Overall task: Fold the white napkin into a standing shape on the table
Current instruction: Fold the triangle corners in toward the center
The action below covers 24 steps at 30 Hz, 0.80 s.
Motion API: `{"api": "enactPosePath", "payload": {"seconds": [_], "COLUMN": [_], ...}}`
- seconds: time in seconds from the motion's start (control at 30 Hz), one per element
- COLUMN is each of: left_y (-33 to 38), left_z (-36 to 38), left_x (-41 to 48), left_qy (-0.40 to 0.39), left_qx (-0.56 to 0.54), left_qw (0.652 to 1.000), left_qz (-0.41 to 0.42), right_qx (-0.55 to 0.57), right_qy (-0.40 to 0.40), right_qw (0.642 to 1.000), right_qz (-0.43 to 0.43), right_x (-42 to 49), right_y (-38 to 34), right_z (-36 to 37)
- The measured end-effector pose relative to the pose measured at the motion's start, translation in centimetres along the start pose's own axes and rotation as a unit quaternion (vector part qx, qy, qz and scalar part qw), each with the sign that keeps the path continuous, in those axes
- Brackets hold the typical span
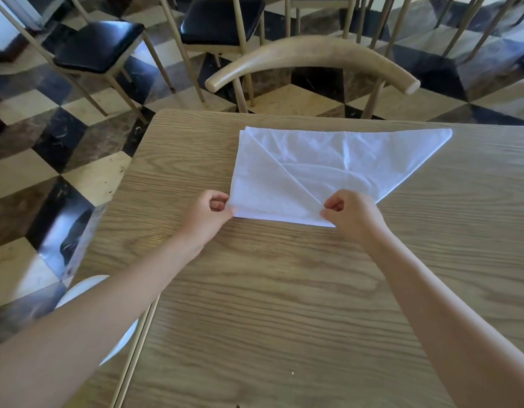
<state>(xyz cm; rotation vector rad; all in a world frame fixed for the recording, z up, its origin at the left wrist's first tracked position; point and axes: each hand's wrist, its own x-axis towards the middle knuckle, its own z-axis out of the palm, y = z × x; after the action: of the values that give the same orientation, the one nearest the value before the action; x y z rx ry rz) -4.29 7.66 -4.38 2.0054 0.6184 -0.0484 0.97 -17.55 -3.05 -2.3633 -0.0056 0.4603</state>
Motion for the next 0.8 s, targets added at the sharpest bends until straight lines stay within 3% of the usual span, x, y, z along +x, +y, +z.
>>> {"api": "enactPosePath", "payload": {"seconds": [0.33, 0.5, 0.67, 0.8], "left_y": [0.8, 0.7, 0.2, -0.3], "left_z": [-0.6, -1.0, -0.1, 1.2], "left_x": [-0.5, -0.4, -0.1, -0.2], "left_qy": [-0.059, -0.073, -0.034, 0.049], "left_qx": [-0.051, 0.033, 0.063, 0.195], "left_qw": [0.997, 0.996, 0.997, 0.971], "left_qz": [0.017, 0.032, 0.027, 0.125], "right_qx": [0.05, 0.045, -0.022, -0.132], "right_qy": [0.048, 0.072, 0.128, 0.182], "right_qw": [0.998, 0.996, 0.991, 0.974], "right_qz": [-0.001, -0.001, -0.013, -0.039], "right_x": [-1.9, -2.2, -2.2, -2.6], "right_y": [0.2, 0.4, 0.8, 1.1], "right_z": [0.7, 1.3, 2.3, 3.5]}}
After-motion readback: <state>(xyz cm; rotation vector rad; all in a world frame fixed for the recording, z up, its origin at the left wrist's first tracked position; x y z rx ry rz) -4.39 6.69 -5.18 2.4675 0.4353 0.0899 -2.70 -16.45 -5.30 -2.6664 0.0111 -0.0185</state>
